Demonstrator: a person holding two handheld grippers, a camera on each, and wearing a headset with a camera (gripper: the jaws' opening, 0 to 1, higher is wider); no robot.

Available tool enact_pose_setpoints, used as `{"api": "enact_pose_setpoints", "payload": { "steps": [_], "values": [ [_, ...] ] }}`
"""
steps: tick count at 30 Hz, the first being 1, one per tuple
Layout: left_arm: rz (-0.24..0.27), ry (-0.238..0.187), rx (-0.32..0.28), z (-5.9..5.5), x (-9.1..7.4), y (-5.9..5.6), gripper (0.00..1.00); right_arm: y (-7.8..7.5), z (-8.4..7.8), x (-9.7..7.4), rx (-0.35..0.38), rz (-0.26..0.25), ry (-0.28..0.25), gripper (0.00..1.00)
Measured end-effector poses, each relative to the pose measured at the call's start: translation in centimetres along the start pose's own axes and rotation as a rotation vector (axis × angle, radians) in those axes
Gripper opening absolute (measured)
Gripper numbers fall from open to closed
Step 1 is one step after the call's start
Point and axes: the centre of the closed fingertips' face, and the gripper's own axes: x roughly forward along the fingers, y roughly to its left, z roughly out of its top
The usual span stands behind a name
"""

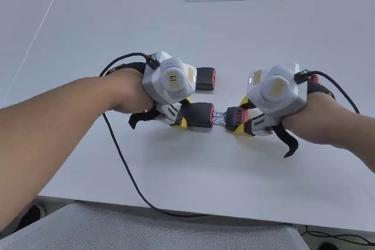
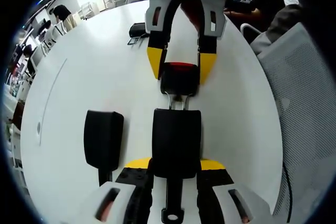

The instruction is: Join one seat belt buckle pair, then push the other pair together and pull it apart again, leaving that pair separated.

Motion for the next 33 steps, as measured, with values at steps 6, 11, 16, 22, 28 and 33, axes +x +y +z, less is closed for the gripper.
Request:
{"api": "enact_pose_setpoints", "payload": {
  "steps": [6, 11, 16, 22, 28, 33],
  "values": [
    [-0.001, 0.008, 0.001, 0.2, 0.0, 0.0, 0.32, -0.2, 0.1, 0.4, -0.006, -0.007, 0.003, 0.34],
    [0.0, 0.003, -0.002, 0.2, -0.1, -0.1, 0.32, -0.2, 0.2, 0.5, -0.008, -0.025, 0.003, 0.34],
    [0.007, 0.027, 0.01, 0.3, -0.1, -0.3, 0.32, -0.3, 0.4, 0.7, -0.017, -0.028, 0.005, 0.33],
    [0.009, 0.024, 0.002, 0.1, 0.0, -0.2, 0.31, -0.3, 0.6, 0.8, -0.023, -0.025, 0.01, 0.33],
    [0.009, 0.026, 0.005, 0.0, 0.1, -0.2, 0.31, -0.4, 1.2, 1.3, -0.027, -0.019, 0.003, 0.33],
    [0.008, 0.034, 0.007, 0.0, 0.0, -0.2, 0.31, -0.2, 1.8, 1.6, -0.032, -0.023, 0.008, 0.33]
  ]
}}
